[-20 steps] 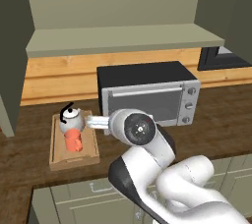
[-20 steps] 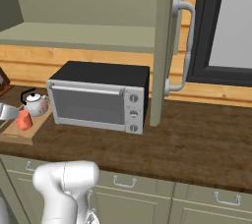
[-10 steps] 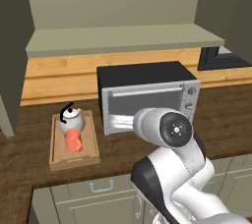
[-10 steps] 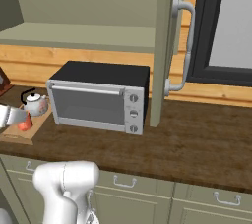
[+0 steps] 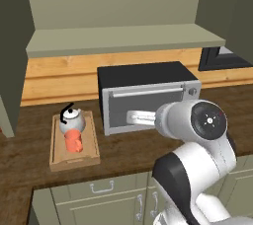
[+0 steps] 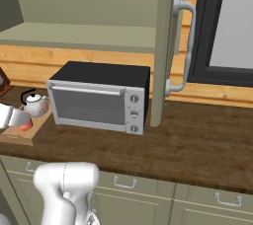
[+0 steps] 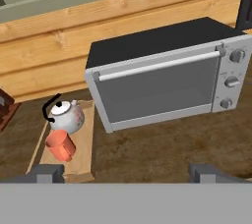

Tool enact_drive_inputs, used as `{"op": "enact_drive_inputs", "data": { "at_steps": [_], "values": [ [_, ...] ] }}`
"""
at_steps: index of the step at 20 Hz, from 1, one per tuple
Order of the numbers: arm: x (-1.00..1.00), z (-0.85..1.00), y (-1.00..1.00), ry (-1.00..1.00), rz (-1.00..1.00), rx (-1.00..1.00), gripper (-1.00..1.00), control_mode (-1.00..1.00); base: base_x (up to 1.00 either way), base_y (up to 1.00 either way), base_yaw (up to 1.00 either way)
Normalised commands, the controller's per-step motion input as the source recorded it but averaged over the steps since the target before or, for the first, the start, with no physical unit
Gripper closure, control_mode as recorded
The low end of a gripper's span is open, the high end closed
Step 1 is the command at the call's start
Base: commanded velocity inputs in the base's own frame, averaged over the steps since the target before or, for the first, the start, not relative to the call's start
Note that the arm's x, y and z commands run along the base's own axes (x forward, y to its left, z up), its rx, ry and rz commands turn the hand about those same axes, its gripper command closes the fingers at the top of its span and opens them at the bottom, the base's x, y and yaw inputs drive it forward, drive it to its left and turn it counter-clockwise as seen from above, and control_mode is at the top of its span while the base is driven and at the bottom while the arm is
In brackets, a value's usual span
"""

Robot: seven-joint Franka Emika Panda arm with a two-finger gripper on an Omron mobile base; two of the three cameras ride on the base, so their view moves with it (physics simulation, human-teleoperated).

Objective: Pick the kettle from the counter and place it on the tray. Then pick the mug from the cabinet and place it on the tray. Then close the cabinet doors.

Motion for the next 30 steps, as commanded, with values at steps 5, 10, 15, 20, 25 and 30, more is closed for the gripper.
{"op": "enact_drive_inputs", "data": {
  "at_steps": [5,10,15,20,25,30],
  "values": [
    [-0.23,0.04,-0.41,0.00,0.00,0.01,-1.00,-1.00,0.00,0.00,0.00],
    [-0.13,0.01,-0.42,0.00,-0.01,0.01,-1.00,-1.00,0.00,0.00,0.00],
    [-0.08,0.00,-0.35,0.00,-0.03,0.00,-1.00,-1.00,0.00,0.00,0.00],
    [-0.05,0.04,-0.33,0.00,-0.02,0.00,-1.00,-1.00,0.00,0.00,0.00],
    [-0.08,0.05,-0.30,-0.03,-0.02,0.00,-1.00,-1.00,0.00,0.00,0.00],
    [-0.05,0.06,-0.28,-0.03,-0.05,0.00,-1.00,-1.00,0.00,0.00,0.00]
  ]
}}
